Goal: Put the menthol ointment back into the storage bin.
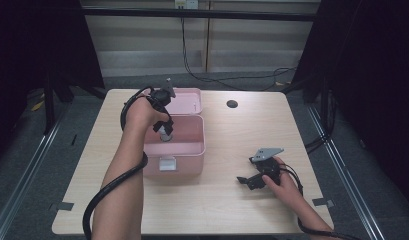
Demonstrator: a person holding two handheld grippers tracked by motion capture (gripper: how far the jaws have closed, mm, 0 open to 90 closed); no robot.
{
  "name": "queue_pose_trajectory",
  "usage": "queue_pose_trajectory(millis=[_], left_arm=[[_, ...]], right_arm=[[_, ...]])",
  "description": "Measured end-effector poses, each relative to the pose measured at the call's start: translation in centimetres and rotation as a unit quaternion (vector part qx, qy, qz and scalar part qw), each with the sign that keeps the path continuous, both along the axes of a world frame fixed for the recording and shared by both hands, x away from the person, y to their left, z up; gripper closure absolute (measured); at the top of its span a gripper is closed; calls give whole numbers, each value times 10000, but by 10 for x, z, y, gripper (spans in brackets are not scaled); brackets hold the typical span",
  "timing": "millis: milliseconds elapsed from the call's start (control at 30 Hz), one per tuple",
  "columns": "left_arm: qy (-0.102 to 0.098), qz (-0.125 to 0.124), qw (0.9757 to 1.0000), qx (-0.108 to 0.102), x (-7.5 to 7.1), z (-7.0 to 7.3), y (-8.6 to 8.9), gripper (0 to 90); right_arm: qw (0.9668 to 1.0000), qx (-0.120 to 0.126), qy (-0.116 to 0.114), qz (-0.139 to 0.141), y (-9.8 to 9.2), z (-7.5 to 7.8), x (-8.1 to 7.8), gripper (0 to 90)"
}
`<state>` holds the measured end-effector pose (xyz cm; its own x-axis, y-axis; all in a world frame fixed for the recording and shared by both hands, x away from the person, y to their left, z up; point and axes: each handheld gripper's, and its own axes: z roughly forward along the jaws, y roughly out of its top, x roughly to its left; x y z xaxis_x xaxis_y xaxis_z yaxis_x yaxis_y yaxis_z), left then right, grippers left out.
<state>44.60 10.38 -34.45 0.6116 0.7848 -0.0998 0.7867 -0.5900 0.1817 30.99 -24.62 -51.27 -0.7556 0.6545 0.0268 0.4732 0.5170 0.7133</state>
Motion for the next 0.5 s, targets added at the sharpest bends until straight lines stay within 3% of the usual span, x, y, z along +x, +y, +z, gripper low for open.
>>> queue_pose_trajectory(millis=[500], left_arm=[[-159, 351, 9993, -34, 10, -19, 3, 504]], right_arm=[[10000, -1, -1, 0, 0, 0, 0, 75]])
